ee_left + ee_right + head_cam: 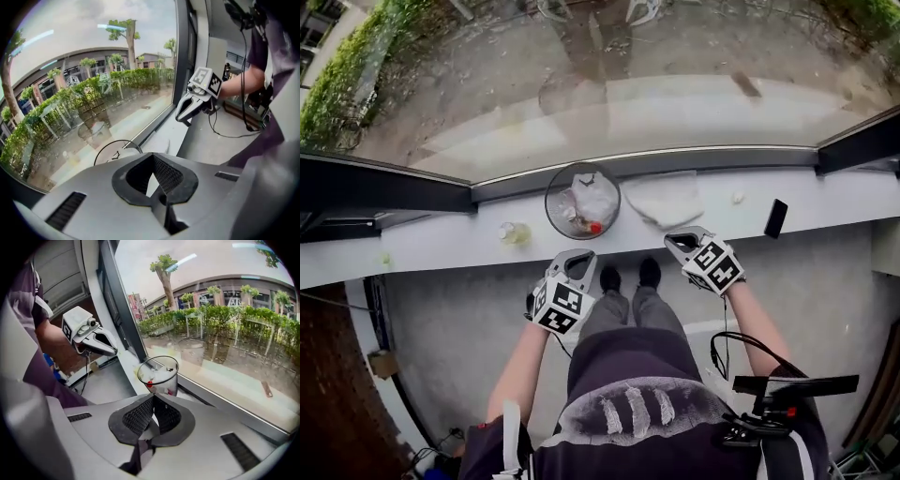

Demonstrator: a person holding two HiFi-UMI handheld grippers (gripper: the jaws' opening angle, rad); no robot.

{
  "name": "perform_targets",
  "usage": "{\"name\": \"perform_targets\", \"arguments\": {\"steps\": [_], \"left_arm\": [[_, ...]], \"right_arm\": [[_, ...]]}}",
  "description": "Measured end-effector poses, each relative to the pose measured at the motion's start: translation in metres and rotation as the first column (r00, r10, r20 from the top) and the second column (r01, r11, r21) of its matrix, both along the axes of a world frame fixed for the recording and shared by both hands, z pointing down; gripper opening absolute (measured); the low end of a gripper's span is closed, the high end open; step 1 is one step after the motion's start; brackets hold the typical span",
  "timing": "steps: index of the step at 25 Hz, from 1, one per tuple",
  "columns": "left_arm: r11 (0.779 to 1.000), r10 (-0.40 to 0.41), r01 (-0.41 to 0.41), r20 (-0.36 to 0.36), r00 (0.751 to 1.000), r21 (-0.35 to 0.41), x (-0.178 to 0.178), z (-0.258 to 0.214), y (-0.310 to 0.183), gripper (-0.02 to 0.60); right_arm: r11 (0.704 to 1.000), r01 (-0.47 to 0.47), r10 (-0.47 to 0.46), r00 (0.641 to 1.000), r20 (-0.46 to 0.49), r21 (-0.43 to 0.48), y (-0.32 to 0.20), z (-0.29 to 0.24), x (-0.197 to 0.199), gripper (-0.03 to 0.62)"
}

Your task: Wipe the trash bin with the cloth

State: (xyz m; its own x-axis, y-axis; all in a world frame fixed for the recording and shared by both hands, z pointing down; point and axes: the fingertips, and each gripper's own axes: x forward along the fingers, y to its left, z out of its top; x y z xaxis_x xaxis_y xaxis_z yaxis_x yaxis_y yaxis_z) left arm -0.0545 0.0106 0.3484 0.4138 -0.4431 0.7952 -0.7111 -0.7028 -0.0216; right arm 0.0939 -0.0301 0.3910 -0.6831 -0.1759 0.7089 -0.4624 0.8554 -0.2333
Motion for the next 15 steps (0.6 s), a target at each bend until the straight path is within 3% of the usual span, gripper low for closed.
{"name": "perform_targets", "arguments": {"steps": [4,6,8,15], "left_arm": [[0.996,0.038,-0.036,0.027,0.999,-0.078,-0.007,0.053,-0.001,-0.008],[0.994,0.047,-0.045,0.023,0.999,-0.103,-0.011,0.071,-0.007,-0.008],[0.993,0.047,-0.045,0.015,0.999,-0.108,-0.014,0.081,-0.015,-0.008],[0.998,0.025,-0.03,-0.096,0.995,-0.055,-0.008,0.077,-0.044,-0.008]], "right_arm": [[0.998,0.011,-0.017,0.995,-0.094,-0.059,-0.008,0.066,0.004,-0.006],[0.986,0.027,-0.05,0.989,-0.137,-0.164,-0.004,0.107,0.003,0.287],[0.975,0.022,-0.066,0.979,-0.193,-0.221,-0.002,0.145,0.005,0.294],[0.986,-0.044,-0.023,0.922,-0.387,-0.164,-0.039,0.236,0.035,0.321]]}}
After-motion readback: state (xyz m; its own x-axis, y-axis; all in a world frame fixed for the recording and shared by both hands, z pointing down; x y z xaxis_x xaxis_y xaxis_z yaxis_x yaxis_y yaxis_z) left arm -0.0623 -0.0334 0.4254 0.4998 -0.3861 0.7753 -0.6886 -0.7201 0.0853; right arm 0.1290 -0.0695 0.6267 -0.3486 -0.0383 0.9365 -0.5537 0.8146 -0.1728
